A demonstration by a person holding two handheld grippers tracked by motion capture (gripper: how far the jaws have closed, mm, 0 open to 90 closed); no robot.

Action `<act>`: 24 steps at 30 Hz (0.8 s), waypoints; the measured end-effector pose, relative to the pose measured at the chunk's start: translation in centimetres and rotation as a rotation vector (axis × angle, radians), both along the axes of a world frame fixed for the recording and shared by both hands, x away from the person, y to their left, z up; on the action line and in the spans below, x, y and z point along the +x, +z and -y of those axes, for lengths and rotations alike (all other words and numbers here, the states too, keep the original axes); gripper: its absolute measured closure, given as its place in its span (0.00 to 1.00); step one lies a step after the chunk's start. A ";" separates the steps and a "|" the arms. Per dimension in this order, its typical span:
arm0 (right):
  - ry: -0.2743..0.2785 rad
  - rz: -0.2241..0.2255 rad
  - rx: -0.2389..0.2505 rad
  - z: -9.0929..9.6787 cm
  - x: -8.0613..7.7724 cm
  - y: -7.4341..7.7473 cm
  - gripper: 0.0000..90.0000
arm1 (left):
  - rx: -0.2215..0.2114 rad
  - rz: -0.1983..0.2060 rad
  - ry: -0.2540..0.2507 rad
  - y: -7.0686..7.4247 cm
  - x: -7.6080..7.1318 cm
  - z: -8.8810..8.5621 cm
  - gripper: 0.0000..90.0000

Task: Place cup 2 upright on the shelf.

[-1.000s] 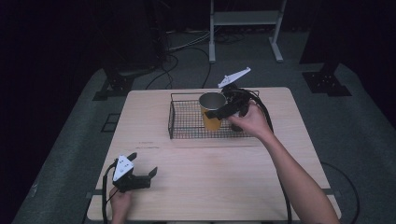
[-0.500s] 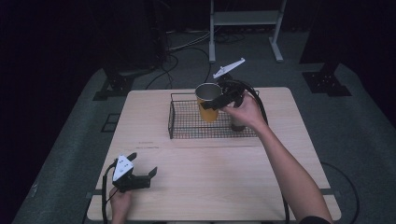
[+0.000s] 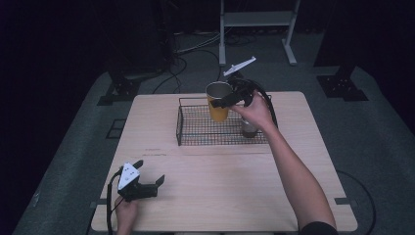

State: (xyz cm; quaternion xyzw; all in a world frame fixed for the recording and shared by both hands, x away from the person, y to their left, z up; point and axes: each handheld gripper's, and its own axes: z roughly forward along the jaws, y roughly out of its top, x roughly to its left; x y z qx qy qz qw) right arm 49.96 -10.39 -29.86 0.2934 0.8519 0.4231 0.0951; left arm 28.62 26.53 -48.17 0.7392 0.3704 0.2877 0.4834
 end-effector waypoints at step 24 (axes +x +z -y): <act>-0.073 -0.055 -0.058 -1.5 2.9 -3.8 0.15 | -0.010 0.000 -0.001 0.0 0.0 0.0 0.00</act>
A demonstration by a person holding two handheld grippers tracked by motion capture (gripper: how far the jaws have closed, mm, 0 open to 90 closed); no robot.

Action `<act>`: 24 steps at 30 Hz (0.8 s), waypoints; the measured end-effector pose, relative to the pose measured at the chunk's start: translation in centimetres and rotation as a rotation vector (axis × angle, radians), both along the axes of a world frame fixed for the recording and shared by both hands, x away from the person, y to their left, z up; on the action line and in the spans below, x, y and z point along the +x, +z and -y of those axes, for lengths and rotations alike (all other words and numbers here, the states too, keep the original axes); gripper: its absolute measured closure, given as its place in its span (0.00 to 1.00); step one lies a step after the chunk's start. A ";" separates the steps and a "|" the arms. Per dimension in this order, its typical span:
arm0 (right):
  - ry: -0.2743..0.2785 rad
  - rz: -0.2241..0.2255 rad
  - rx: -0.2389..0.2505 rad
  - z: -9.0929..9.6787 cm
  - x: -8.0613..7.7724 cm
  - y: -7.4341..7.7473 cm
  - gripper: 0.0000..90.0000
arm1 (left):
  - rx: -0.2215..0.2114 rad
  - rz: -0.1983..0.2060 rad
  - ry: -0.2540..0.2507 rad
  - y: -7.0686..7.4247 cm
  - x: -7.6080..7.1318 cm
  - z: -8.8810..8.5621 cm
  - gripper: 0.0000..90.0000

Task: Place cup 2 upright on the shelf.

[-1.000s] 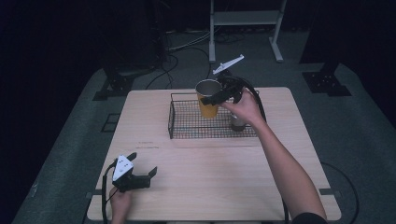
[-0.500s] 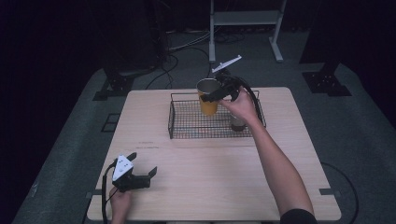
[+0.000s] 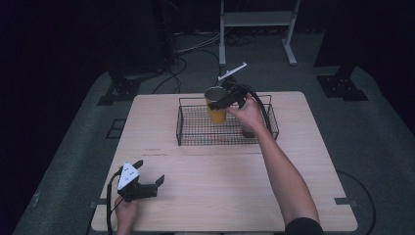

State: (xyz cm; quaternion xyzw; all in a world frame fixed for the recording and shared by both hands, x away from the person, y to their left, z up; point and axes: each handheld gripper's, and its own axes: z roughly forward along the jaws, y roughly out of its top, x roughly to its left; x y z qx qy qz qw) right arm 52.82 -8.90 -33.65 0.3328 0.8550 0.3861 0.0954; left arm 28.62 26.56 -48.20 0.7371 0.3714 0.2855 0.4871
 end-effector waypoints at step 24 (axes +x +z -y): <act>-0.035 -0.039 -0.036 -0.9 1.2 -2.8 0.15 | 0.006 0.002 -0.002 0.0 0.0 -0.1 0.00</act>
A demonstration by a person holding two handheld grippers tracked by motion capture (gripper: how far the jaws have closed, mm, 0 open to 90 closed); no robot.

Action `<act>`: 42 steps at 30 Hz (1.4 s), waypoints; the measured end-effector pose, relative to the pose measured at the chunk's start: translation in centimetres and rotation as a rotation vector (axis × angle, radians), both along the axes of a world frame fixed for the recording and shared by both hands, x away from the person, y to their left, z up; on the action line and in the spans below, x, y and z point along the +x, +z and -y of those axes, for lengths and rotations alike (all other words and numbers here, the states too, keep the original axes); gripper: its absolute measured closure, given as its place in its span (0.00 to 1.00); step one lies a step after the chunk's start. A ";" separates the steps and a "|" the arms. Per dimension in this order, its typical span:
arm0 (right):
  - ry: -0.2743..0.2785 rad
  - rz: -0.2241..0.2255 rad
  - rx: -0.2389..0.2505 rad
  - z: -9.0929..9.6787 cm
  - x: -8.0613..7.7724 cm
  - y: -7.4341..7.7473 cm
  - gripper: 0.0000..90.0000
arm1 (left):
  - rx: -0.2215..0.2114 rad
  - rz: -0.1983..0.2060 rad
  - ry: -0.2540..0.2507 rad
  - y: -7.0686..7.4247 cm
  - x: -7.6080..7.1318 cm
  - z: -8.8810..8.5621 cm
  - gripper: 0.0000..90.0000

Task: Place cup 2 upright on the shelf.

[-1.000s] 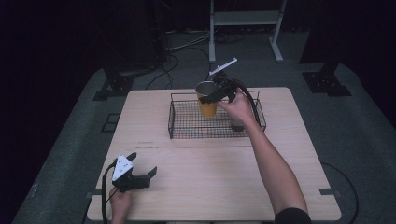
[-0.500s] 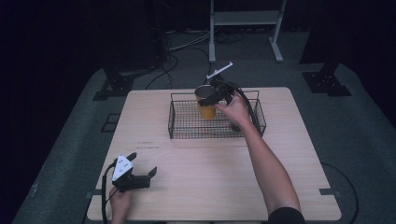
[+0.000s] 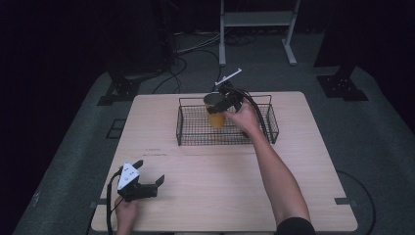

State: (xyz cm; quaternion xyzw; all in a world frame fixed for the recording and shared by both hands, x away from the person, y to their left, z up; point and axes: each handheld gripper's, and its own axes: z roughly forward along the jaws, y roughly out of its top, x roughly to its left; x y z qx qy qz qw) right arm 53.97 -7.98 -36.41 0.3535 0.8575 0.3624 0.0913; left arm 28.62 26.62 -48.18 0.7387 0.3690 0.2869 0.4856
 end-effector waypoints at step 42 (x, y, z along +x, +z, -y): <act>-0.006 -0.047 -0.044 -0.8 0.6 -4.6 0.15 | -0.003 0.004 -0.001 0.0 0.0 0.0 0.00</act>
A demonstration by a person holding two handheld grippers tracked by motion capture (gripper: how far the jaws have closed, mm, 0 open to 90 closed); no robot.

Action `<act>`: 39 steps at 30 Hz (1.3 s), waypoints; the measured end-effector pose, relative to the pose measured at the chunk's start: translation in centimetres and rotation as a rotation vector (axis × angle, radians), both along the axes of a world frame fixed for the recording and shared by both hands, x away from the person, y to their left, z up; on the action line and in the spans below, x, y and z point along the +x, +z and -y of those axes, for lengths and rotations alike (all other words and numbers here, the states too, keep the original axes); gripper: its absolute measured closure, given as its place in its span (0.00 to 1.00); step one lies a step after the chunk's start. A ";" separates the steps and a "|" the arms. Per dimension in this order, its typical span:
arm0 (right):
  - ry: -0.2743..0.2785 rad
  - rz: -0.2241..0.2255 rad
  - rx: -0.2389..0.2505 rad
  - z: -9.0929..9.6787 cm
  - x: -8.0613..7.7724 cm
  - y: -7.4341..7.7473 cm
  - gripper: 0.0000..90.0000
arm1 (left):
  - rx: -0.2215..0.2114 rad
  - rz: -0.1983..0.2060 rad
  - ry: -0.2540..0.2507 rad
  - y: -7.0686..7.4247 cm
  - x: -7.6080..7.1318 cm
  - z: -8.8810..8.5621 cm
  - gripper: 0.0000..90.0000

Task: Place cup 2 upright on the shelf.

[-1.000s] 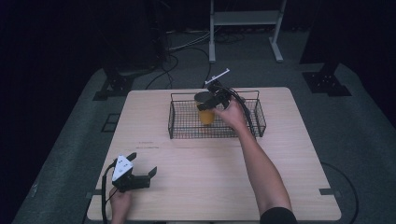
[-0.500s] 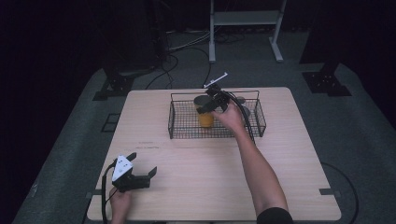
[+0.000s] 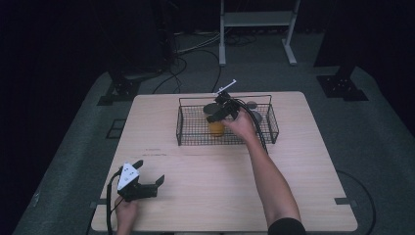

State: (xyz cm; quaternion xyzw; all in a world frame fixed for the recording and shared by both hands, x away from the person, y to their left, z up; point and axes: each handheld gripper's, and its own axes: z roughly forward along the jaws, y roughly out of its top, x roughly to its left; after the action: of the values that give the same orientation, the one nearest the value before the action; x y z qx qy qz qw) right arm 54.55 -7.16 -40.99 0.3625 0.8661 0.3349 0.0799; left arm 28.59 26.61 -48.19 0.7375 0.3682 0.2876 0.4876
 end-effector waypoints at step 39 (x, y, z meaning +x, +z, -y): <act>0.037 -0.001 -0.002 0.3 -2.0 -0.5 0.06 | 0.000 -0.010 0.007 0.0 0.1 0.0 0.00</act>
State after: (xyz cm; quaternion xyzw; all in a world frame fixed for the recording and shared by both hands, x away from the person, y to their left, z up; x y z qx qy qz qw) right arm 52.51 -7.47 -41.52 0.3465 0.8730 0.3352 0.0739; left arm 28.72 26.57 -48.18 0.7374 0.3734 0.2858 0.4849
